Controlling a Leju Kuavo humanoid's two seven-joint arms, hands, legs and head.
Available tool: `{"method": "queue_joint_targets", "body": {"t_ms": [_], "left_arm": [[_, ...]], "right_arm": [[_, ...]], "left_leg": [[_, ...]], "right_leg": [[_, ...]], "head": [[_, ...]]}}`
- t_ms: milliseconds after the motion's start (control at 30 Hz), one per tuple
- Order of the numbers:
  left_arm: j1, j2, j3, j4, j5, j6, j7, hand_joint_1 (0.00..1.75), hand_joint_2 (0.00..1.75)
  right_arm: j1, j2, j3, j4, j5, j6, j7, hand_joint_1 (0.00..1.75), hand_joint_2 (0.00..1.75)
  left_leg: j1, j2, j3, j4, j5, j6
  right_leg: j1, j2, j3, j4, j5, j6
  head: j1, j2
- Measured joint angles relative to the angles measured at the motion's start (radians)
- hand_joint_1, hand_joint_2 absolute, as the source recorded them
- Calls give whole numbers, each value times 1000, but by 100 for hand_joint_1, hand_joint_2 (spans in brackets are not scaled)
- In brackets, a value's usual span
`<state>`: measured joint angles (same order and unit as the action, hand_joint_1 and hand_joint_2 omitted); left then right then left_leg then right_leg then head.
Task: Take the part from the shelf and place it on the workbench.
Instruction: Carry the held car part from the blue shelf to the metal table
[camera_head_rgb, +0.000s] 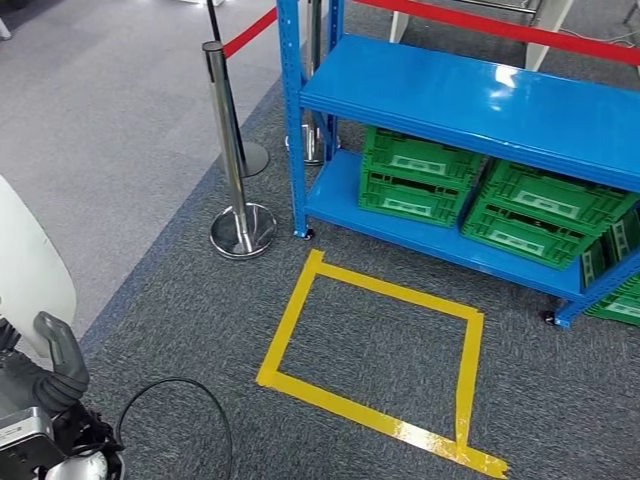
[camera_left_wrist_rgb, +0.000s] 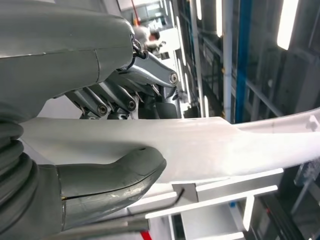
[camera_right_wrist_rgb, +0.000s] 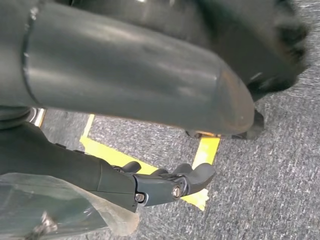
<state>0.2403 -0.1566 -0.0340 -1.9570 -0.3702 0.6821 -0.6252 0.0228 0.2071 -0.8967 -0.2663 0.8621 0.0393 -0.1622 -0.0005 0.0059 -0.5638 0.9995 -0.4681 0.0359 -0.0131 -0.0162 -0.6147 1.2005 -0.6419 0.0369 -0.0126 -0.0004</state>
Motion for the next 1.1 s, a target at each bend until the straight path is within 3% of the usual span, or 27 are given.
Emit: {"method": "queue_joint_targets", "body": {"t_ms": [33, 67, 100, 133, 200, 267, 333, 367, 433, 467, 533, 567, 600, 667, 700, 767, 800, 867, 933, 1000, 1067, 1100], "left_arm": [[0, 0, 0, 1, 0, 0, 0, 175, 175], [1, 0, 0, 3, 0, 0, 0, 175, 175], [1, 1, 0, 4, 0, 0, 0, 175, 175], [1, 1, 0, 6, 0, 0, 0, 175, 175], [1, 1, 0, 7, 0, 0, 1, 175, 175], [0, 1, -1, 7, 0, 0, 2, 175, 175], [0, 2, -1, 8, 0, 0, 2, 175, 175], [1, 2, -1, 8, 1, 0, 3, 175, 175], [0, 3, 0, 9, 2, 0, 3, 175, 175], [-1, 3, -1, 10, 3, 0, 3, 175, 175], [-2, 3, -1, 13, 5, 0, 4, 175, 175], [-1, 3, -1, 15, 6, 0, 5, 175, 175], [-1, 3, -1, 17, 8, 0, 6, 175, 175], [-1, 4, 0, 19, 9, 0, 7, 175, 175], [-1, 4, 0, 19, 9, 0, 7, 175, 175], [-3, 4, -2, 20, 9, 0, 8, 175, 175], [-3, 5, -2, 20, 9, 0, 8, 175, 175], [-1, 5, -3, 21, 9, 0, 8, 175, 175], [-2, 5, -5, 21, 9, 0, 8, 175, 175], [-4, 5, -9, 22, 10, 0, 9, 175, 175], [-4, 6, -13, 24, 10, 0, 11, 175, 175], [-4, 7, -14, 26, 10, 0, 13, 175, 175]], "right_arm": [[2, 0, -1, 0, 1, 0, 1, 0, 0], [4, 0, -2, 0, 2, 0, 1, 0, 0], [5, 0, -3, 0, 2, 0, 2, 0, 0], [6, 0, -4, 0, 3, 0, 2, 0, 0], [6, 0, -6, 0, 4, 1, 2, 0, 0], [5, 0, -8, 0, 5, 1, 1, 0, 0], [5, 0, -9, 0, 5, 2, 2, 0, 0], [6, 1, -10, 0, 6, 2, 2, 0, 0], [6, 2, -11, 0, 6, 2, 1, 0, 0], [6, 1, -11, 0, 6, 2, 1, 0, 0], [8, 2, -13, 0, 6, 2, 0, 0, 0], [8, 2, -15, 0, 7, 2, 0, 0, 0], [7, 2, -17, 0, 7, 2, 0, 0, 0], [5, 2, -19, 0, 8, 2, 0, 0, 0], [4, 2, -20, 0, 8, 2, 0, 0, 0], [2, 2, -20, 0, 9, 2, 0, 0, 0], [1, 2, -20, 0, 9, 2, 0, 0, 0], [-2, 2, -21, 0, 9, 2, 0, 0, 0], [-4, 2, -21, 0, 8, 2, 0, 0, 0], [-3, 2, -21, 0, 8, 2, 0, 0, 0], [0, 2, -23, 0, 9, 2, 1, 0, 0], [1, 2, -23, 0, 9, 2, 1, 0, 0]], "left_leg": [[-1, -13, -2, 0, 1, 1], [-2, -27, -4, 1, 3, 2], [-3, -42, -4, 2, 3, 2], [-3, -56, -4, 3, 4, 1], [-4, -81, -7, 11, 3, -3], [-2, -104, -17, 18, 4, -14], [0, -128, -25, 19, 11, -27], [-1, -125, -30, 22, 9, -34], [-4, -83, -54, 73, -21, -46], [-3, -51, -79, 128, -51, -52], [3, -21, -136, 253, -103, -62], [6, -17, -151, 286, -108, -65], [8, -13, -148, 282, -94, -66], [7, 8, -91, 171, -29, -61], [2, 34, -56, 105, -6, -55], [-10, 73, -18, 27, 8, -40], [-15, 76, -16, 21, 2, -33], [-13, 52, -18, 13, 6, -21], [-7, 28, -17, 4, 12, -8], [-3, 5, -18, 1, 15, -1], [-4, -22, -18, 1, 15, 1], [-4, -36, -18, 2, 15, 1]], "right_leg": [[0, 9, -27, 56, -19, 0], [1, 13, -41, 82, -20, -2], [1, 16, -35, 69, 0, -3], [1, 24, -10, 18, 36, -6], [-2, 74, 53, -118, 96, -12], [-4, 114, 89, -186, 111, -15], [-4, 100, 96, -192, 110, -18], [-6, 86, 98, -196, 113, -23], [-11, 54, 103, -203, 117, -33], [-9, 38, 105, -204, 116, -36], [-7, 6, 107, -204, 113, -39], [-6, -11, 108, -204, 111, -40], [-6, -25, 110, -204, 109, -39], [-5, -51, 117, -204, 104, -36], [-3, -62, 120, -204, 100, -33], [1, -82, 126, -204, 93, -22], [3, -94, 128, -206, 91, -17], [3, -106, 134, -207, 85, -7], [1, -60, 117, -169, 55, 1], [-2, -1, 56, -47, -6, 5], [-1, 13, -8, 67, -39, 7], [-1, 15, -19, 77, -26, 8]], "head": [[0, 0], [0, 0], [0, 0], [0, 0], [0, 0], [-1, 0], [-1, 0], [-1, 0], [-11, 0], [-16, 0], [-21, 0], [-21, 0], [-21, 0], [-21, 0], [-21, 0], [-22, 0], [-22, 0], [-22, 0], [-19, 0], [-14, 0], [-13, 0], [-13, 0]]}}
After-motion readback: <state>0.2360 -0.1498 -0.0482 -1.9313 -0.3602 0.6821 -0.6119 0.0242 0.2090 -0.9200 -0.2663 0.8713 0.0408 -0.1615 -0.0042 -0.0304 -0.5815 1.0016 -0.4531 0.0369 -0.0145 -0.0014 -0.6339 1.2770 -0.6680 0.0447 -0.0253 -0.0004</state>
